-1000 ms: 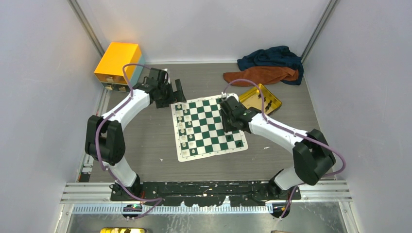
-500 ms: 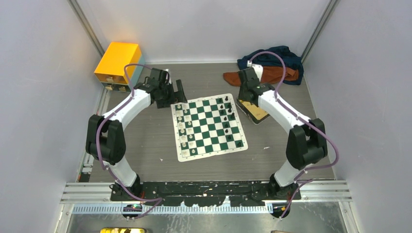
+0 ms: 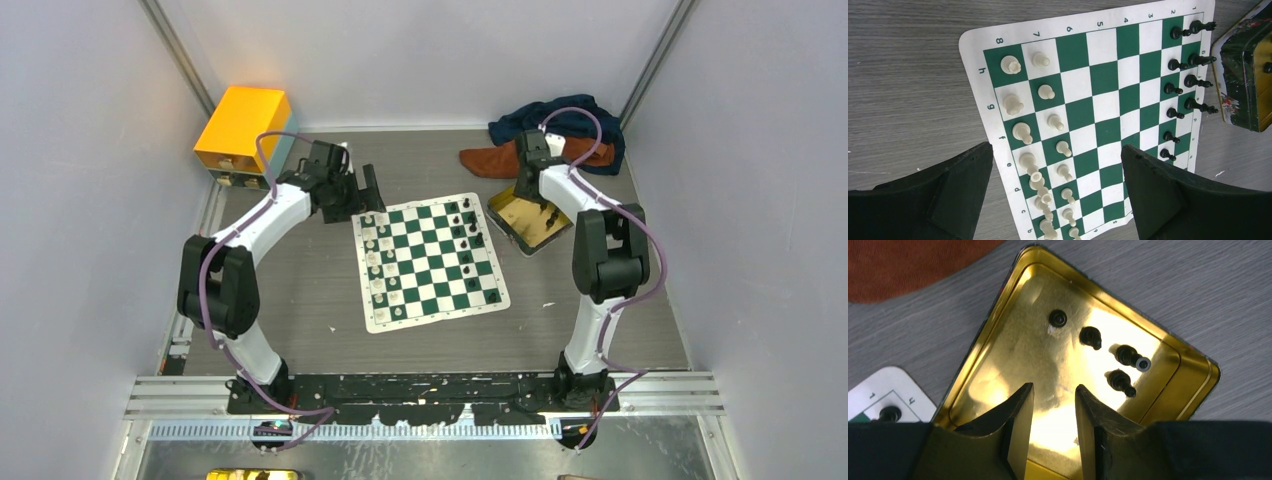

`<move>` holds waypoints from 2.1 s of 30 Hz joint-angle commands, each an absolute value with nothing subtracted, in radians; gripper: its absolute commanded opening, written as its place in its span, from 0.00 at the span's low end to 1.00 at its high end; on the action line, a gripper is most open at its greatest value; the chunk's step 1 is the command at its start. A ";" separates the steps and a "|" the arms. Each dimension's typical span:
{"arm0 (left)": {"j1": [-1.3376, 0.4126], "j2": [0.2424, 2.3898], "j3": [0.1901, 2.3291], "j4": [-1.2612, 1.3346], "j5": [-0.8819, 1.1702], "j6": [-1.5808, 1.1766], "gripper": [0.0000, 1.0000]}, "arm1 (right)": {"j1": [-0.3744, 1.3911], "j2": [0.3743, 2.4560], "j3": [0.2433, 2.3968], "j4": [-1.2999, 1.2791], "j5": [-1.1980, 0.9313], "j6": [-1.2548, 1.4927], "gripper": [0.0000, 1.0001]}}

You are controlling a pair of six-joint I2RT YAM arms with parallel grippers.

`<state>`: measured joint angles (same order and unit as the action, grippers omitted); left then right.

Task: Set up the chess pieces on the board
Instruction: Pick up the chess piece from the storage box.

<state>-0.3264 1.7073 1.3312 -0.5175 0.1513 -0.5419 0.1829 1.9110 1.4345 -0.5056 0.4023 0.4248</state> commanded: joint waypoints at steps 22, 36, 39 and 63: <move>-0.328 1.758 1.370 -0.485 0.166 -0.528 1.00 | 0.101 2.093 1.656 -0.456 0.368 0.419 0.42; -0.328 1.766 1.372 -0.487 0.161 -0.530 1.00 | 0.092 2.115 1.656 -0.462 0.350 0.427 0.41; -0.328 1.766 1.373 -0.486 0.161 -0.530 1.00 | 0.092 2.117 1.654 -0.462 0.348 0.430 0.41; -0.328 1.754 1.357 -0.491 0.162 -0.519 1.00 | 0.089 2.102 1.631 -0.479 0.359 0.428 0.01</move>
<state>-0.3264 1.7638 1.3354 -0.5137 0.1593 -0.5396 0.0914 2.1231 1.6234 -0.4805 0.3424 0.4217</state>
